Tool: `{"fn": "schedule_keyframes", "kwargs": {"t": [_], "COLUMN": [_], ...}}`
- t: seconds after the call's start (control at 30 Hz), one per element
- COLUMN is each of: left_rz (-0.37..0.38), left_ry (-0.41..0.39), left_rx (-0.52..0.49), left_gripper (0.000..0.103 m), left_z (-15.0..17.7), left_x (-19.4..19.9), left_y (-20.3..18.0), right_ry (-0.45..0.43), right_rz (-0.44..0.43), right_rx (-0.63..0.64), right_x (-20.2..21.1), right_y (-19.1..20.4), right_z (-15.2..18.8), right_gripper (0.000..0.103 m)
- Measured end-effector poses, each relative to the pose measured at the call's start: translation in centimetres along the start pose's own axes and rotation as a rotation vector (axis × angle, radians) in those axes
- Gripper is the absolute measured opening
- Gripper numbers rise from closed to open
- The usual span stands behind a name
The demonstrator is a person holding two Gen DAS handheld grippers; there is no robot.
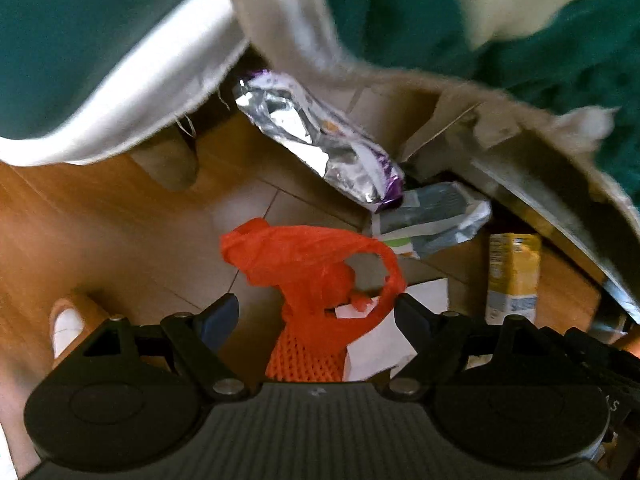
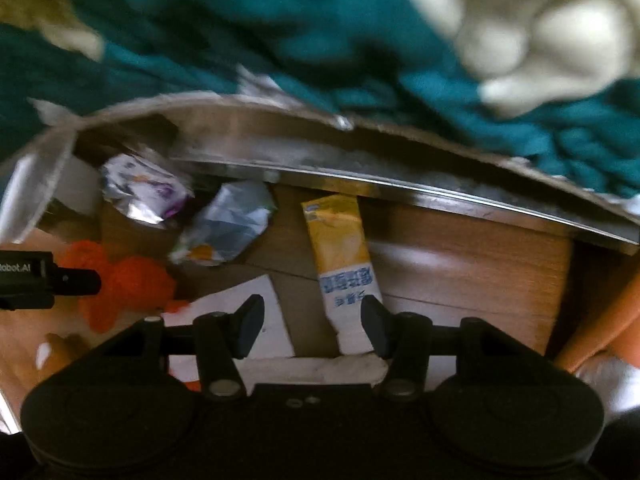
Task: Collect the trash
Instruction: 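Grasp the orange mesh bag with the left tool while the right tool grasps the yellow carton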
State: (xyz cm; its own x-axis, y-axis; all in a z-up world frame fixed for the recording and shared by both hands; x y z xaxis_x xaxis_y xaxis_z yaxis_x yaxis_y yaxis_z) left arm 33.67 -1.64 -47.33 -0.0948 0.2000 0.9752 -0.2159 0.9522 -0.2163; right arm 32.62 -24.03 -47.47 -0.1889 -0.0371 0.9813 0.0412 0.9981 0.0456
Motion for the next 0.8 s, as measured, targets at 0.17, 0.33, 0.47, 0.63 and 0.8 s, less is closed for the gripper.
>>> {"fn": "schedule_keyframes", "kwargs": {"t": [0.17, 0.33, 0.47, 0.63, 0.8], "left_rz": [-0.012, -0.011, -0.001, 0.002, 0.000], "left_ry": [0.042, 0.060, 0.058, 0.060, 0.053], "left_rx": [0.014, 0.024, -0.004, -0.006, 0.007], "left_gripper": [0.085, 0.085, 0.085, 0.079, 0.069], "left_z": [-0.3, -0.8, -1.2, -1.5, -1.6], "left_x": [-3.6, -6.1, -7.5, -8.7, -9.2], "left_y": [0.9, 1.6, 1.6, 1.4, 1.7], "right_ry": [0.031, 0.011, -0.001, -0.002, 0.004], "right_rz": [0.015, 0.047, 0.057, 0.070, 0.085], "right_rx": [0.018, 0.041, 0.063, 0.039, 0.054], "right_x": [-3.4, -5.5, -6.5, -7.8, -8.8], "right_y": [0.0, 0.2, 0.5, 0.7, 0.8], "right_z": [-0.4, -0.8, -0.9, -0.6, -0.3], "right_gripper": [0.053, 0.055, 0.053, 0.053, 0.053]}}
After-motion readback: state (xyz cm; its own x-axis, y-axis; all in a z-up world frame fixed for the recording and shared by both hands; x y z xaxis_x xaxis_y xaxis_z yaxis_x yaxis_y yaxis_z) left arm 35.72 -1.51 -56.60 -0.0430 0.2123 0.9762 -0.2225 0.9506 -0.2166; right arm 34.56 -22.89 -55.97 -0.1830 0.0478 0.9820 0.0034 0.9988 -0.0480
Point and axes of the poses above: each gripper's, at about its wrist camera, not at the fingertips, and x roughly against the way its jaws point, y to its left, z to its underside, the point moved 6 cm from there along -x, roughly the way its jaws point, and after that the axes turned 10 degrees about z, right-handed, at the moved point
